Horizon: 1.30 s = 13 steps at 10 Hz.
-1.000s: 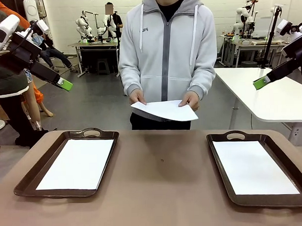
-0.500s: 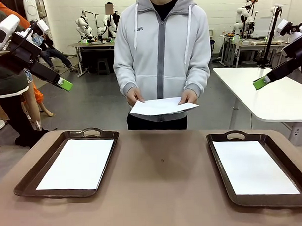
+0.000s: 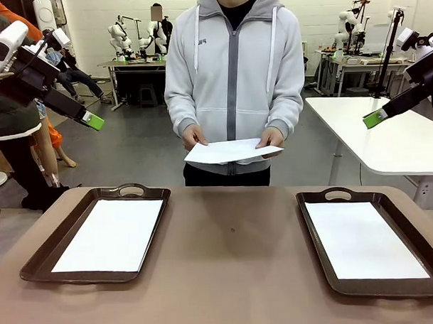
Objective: Sort the A4 documents.
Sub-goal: Receive the A4 Paper.
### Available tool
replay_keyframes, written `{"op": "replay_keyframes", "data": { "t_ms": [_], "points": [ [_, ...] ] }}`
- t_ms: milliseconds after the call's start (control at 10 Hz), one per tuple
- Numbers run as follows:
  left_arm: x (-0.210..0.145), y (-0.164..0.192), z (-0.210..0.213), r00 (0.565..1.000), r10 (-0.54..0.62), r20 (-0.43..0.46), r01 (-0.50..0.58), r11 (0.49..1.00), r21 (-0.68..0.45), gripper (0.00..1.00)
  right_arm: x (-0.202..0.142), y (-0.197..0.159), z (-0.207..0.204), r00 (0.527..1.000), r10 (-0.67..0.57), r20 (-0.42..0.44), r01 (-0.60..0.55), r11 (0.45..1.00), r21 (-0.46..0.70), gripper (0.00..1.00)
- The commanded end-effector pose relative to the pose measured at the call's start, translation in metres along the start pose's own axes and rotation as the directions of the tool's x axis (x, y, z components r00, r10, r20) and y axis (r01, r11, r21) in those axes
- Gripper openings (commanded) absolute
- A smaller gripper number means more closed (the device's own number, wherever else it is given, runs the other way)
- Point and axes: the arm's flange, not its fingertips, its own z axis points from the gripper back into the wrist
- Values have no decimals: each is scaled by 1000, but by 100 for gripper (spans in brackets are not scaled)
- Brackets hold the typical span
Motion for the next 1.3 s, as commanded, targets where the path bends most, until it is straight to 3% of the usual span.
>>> {"op": "replay_keyframes", "data": {
  "t_ms": [0, 1200],
  "points": [
    [0, 0, 0, 1000, -5, -1, 5, 1000, 1, 100, -1, 0, -1, 1000, 4, -9, -4, 1000, 0, 100],
    [0, 0, 0, 1000, -5, -1, 5, 1000, 1, 100, -1, 0, -1, 1000, 4, -9, -4, 1000, 0, 100]
  ]
}}
